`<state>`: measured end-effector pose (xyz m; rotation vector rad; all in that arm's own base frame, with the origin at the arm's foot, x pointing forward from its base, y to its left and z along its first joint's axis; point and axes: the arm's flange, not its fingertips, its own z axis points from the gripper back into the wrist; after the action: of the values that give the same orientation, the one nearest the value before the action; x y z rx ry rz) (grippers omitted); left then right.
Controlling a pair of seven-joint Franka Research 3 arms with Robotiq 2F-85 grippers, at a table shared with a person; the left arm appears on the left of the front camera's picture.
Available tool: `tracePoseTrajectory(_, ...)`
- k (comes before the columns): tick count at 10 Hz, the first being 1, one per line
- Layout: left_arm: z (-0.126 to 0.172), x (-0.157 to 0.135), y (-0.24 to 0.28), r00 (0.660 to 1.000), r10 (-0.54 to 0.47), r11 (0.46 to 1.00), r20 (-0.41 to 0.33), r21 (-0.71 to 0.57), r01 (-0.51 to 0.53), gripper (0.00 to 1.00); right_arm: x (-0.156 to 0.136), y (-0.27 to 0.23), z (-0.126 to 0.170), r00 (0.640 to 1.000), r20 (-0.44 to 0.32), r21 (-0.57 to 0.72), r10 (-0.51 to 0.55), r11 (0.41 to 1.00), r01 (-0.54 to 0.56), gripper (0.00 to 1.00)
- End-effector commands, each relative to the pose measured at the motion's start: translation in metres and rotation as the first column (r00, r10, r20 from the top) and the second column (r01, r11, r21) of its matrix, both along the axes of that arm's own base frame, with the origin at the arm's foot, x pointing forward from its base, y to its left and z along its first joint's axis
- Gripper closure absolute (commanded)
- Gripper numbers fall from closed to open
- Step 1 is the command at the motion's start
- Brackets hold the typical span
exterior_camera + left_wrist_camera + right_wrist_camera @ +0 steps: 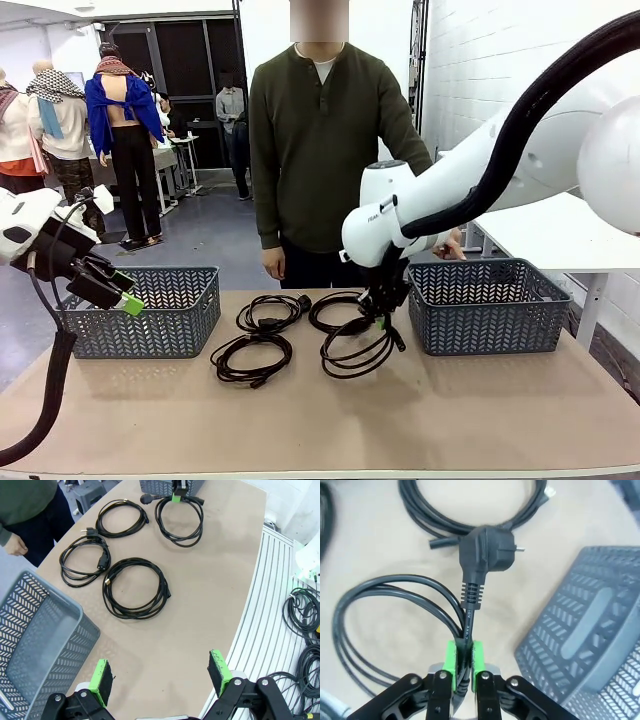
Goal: Organize the cables according to human instructions.
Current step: Pick up a bundle of cables and place it in the basket indicated by the human.
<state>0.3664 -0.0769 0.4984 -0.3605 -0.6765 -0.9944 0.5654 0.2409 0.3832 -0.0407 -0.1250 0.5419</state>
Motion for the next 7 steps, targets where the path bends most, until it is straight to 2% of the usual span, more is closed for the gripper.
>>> tracePoseTrajectory(1,-0.001,0.003,0.003,1.000,-0.020,1.000,0.007,-0.013,0.021,0.00,0.003,-0.013,0.031,0.993,-0.038,0.048,0.116,0.992,-0.114,1.00)
tracePoseTrajectory(4,-0.001,0.003,0.003,1.000,-0.020,1.000,0.007,-0.013,0.021,0.00,0.004,-0.042,0.080,0.932,-0.047,0.078,0.359,0.932,-0.354,1.00)
tracePoseTrajectory(6,-0.001,0.003,0.003,1.000,-0.020,1.000,0.007,-0.013,0.021,0.00,0.009,-0.066,0.101,0.866,-0.021,0.014,0.499,0.866,-0.499,1.00)
tracePoseTrajectory(7,-0.001,0.003,0.003,1.000,-0.020,1.000,0.007,-0.013,0.021,0.00,0.011,-0.076,0.109,0.822,-0.024,-0.029,0.570,0.821,-0.570,1.00)
